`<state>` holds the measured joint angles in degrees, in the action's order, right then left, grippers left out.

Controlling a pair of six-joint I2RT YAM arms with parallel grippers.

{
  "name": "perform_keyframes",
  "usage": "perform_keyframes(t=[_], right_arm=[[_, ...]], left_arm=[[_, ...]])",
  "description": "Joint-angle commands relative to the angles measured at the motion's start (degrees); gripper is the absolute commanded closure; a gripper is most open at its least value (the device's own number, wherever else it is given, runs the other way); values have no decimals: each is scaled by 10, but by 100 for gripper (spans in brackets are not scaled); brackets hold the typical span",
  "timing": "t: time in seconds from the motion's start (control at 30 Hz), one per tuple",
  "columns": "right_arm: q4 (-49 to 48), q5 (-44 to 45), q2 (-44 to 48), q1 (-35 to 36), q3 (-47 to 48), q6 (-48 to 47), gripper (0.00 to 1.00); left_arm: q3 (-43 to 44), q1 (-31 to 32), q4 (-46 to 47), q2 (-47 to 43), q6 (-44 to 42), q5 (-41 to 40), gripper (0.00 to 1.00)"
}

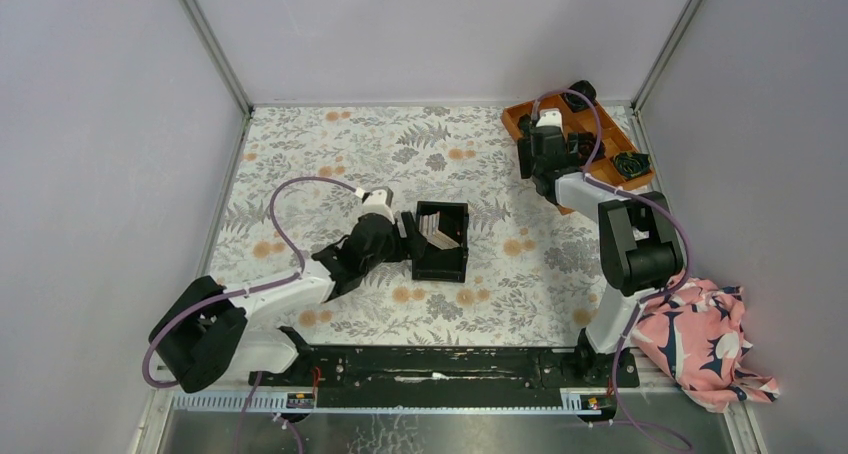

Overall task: Put the credit cards into the card holder
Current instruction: Pick up the card holder from the center of the board.

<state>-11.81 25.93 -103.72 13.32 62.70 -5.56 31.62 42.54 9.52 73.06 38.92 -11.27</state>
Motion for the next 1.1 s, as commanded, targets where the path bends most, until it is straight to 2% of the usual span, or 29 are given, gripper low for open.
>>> perform_keyframes(t=[0.0,0.43,0.6,0.67,0.8,0.9,1.07], right_arm=[[2,-15,-10,-2,33,3,9],[22,-33,-34,-7,69,-5,12],[31,-35,-40,-9,76,-8,17],[33,-37,-41,-10,76,-8,20],[36,-41,-42,-11,76,-8,33],[36,-44,-40,-11,75,-6,52],[36,-50,-34,-11,73,-2,61]], left_arm=[[-21,9,-22,-10,0,-7,18],[-12,48,-14,52,13,-35,32],[-7,58,-8,76,22,-55,45],[-6,62,-5,84,27,-66,46],[0,67,3,96,34,-75,53],[3,72,3,98,40,-85,57],[0,77,4,86,52,-113,70]])
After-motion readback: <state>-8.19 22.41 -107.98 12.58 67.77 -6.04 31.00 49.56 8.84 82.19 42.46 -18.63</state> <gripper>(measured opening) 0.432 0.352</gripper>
